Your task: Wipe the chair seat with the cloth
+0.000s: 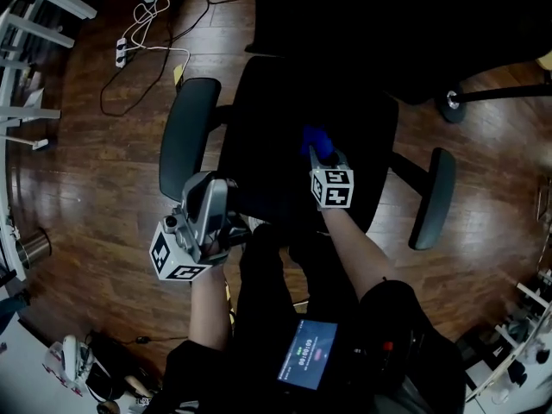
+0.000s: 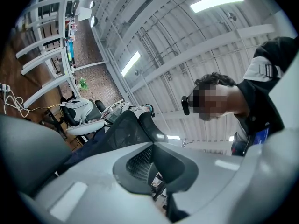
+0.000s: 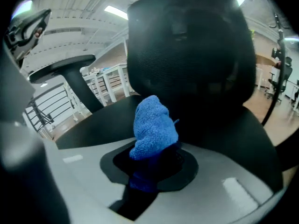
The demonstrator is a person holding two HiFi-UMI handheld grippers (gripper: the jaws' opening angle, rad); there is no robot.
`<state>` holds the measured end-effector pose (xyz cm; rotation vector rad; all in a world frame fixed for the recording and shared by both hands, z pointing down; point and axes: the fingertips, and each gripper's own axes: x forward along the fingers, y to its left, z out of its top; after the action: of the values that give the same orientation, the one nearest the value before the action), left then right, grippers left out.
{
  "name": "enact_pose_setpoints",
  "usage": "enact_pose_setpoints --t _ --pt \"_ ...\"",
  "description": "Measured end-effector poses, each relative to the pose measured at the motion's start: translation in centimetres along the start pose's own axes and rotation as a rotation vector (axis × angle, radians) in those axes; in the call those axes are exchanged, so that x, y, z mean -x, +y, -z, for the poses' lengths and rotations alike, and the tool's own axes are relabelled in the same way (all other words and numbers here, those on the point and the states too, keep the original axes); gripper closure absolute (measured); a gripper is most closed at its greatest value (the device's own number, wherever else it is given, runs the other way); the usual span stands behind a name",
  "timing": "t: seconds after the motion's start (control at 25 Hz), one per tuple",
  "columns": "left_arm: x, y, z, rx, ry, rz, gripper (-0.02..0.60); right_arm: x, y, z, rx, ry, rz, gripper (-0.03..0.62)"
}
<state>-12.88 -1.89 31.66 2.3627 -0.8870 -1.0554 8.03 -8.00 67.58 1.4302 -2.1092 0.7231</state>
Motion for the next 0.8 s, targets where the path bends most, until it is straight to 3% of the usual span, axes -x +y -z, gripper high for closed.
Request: enact_pose_setpoints --t 0.2,0.44,0.6,0.68,0.8 --pt "-1.0 -0.5 0.5 0.004 0.004 0.018 0.588 8.7 -11.9 2.9 -0.048 -0.005 0.21 0.5" --pt "-1.5 -1.0 1.2 0.011 -0.003 0.025 0.588 10.0 -14.1 3.3 -0.049 -0.01 0.287 0.5" --pt "-1.3 -1.6 0.6 0.003 -0.01 0.025 0.588 9.7 -10.6 -0.8 -0.102 -0.154 0.283 0.5" --pt "-0.7 -1.6 -0.3 -0.005 -0.021 0.014 0.588 8.2 -5.8 -3.5 -0.13 -0.217 0.198 0.5" --pt "0.3 -1.9 -1.8 -0.019 -0.038 0.001 0.588 4.6 3.9 -6.7 -0.101 -0.252 0.0 0.5"
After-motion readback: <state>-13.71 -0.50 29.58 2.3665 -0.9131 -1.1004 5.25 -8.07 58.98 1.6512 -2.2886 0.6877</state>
